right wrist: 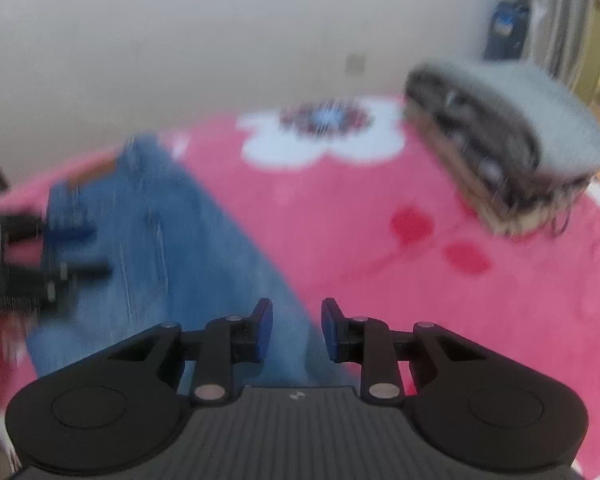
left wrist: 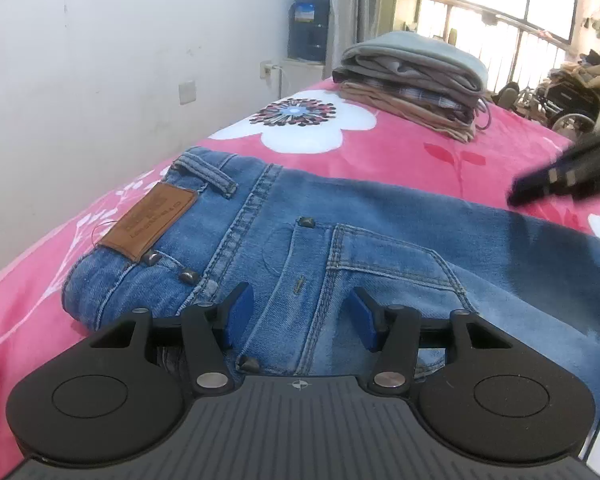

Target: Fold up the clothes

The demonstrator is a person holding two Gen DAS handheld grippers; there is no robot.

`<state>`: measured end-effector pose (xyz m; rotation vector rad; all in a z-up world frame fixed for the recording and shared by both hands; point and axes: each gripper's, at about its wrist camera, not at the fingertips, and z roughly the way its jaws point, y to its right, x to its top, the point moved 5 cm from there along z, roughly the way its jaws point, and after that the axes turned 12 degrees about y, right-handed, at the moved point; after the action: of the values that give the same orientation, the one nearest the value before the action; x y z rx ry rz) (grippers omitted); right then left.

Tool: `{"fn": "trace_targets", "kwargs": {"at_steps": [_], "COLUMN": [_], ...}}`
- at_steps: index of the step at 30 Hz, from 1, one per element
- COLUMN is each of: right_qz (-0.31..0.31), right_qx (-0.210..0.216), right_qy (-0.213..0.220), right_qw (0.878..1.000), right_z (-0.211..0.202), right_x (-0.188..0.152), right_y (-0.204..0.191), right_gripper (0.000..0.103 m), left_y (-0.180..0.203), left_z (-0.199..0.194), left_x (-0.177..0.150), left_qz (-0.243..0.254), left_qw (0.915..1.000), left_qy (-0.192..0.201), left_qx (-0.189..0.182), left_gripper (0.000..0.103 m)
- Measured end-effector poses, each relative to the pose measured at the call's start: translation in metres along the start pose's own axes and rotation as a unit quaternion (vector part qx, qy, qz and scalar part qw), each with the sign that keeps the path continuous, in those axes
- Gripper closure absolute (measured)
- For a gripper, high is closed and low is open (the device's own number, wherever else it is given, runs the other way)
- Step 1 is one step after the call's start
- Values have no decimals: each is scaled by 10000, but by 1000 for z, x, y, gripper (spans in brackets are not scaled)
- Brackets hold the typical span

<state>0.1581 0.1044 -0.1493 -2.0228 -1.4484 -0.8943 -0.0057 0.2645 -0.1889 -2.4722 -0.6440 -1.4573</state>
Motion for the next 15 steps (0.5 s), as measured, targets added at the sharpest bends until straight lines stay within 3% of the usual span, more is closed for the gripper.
{"fn": "trace_targets", "kwargs": {"at_steps": [8,9,10,15], "right_qz": [-183,-269,-439,-1486], "right_qx": [261,243,203,-435], "right_qy": [-564,-572,-550,-243], "right_qw": [9979,9977,9973,9876], "right_z": [18,18,16,-3], "right_x": [-18,-18,-17,-9], "right_y": [-2,-4,-9,-34], "right_gripper": [74,90,98,100], "left_y": [4,4,5,4], "left_z": [0,0,0,-2], "left_x": [-2,-3,-3,-1], "left_qz": [152,182,212,224], "left_qw": [9999,9998,9997,9995], "left_qy": [54,75,96,187], "left_qx": [24,33,43,80], "left_gripper": [50,50,50,51]}}
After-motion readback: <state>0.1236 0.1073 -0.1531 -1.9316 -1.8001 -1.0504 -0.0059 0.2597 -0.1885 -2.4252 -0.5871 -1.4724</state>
